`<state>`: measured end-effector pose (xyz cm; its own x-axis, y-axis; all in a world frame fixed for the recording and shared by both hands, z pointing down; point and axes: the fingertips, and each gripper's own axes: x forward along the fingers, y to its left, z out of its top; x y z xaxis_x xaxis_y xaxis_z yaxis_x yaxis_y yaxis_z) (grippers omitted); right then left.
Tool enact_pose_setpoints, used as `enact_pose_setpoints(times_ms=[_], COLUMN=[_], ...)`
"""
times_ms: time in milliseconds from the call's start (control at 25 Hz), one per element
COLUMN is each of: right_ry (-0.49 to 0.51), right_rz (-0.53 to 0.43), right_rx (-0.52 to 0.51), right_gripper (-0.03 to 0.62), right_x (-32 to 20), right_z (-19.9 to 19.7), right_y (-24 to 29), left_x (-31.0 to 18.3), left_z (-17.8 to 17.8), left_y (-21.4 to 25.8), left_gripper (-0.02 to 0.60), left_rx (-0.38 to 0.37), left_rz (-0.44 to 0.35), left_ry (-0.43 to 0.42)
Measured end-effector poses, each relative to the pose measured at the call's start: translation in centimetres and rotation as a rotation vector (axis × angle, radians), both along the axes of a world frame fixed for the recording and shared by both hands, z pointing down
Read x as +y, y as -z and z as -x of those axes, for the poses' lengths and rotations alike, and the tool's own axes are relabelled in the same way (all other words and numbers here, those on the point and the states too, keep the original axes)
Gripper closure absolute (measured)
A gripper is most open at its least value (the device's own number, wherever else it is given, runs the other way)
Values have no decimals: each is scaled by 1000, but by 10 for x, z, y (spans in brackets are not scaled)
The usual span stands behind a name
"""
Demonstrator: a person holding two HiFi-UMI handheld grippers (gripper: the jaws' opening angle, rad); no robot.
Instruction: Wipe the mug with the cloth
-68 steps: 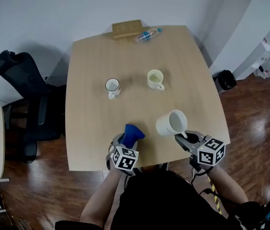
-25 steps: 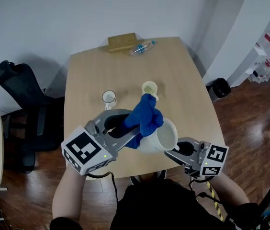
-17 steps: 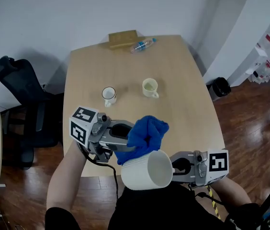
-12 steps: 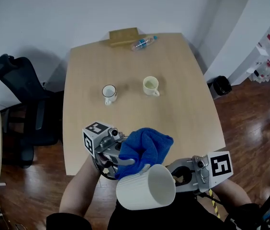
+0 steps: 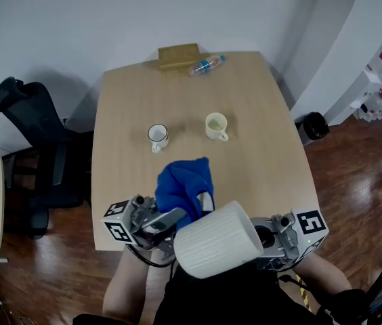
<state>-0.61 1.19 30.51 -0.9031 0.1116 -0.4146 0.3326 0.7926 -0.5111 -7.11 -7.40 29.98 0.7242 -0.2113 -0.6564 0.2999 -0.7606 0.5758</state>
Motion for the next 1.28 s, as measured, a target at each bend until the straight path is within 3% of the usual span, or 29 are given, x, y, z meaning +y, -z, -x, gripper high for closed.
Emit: enact_pose_setpoints(times_ms=[120, 200, 280, 360, 400, 480, 600, 680, 720, 800, 960, 1040, 1120, 1200, 1280], right_ry=[-210, -337, -432, -492, -507, -515, -496, -495, -497, -499, -482, -453, -417, -372, -307], right_rz=[124, 244, 345, 404, 431, 492, 560, 543, 526, 492, 400, 345, 277, 199, 125], right_rx=[80, 127, 166, 202, 211, 207, 174, 174, 181, 198, 225, 236, 258, 288, 314], right_gripper=[557, 556, 557, 556, 556, 556, 556, 556, 556, 556, 554, 554, 554, 554, 554], right_x=[-52, -87, -115, -134, -140, -147, -148, -146, -145, -142, -132, -121, -108, -93, -76], right_z=[-20, -33, -43, -46, -46, -40, -30, -30, -31, -33, -41, -45, -49, -52, -51], right_y=[-46, -77, -102, -121, -127, -135, -138, -136, -134, -130, -120, -115, -109, -105, -98], left_x=[-29, -31, -26, -22, -21, -21, -20, -23, -23, -25, -51, -63, -63, -61, -57], left_z=[37, 35, 11, -22, -40, -74, -100, -104, -104, -99, -69, -55, -51, -49, -43], left_y=[13, 25, 19, -7, -21, -46, -80, -91, -91, -78, -39, -35, -37, -39, -46], left_gripper=[476, 474, 474, 471, 471, 469, 469, 469, 469, 469, 469, 469, 468, 468, 468], left_rx=[-360, -615, -909, -1217, -1336, -1483, -1627, -1680, -1674, -1609, -1359, -1222, -1093, -1003, -959], left_rz=[-73, -199, -394, -637, -766, -999, -1261, -1380, -1390, -1285, -799, -560, -356, -244, -188], left_ry=[359, 539, 676, 764, 800, 855, 870, 909, 919, 907, 763, 570, 307, 104, -39])
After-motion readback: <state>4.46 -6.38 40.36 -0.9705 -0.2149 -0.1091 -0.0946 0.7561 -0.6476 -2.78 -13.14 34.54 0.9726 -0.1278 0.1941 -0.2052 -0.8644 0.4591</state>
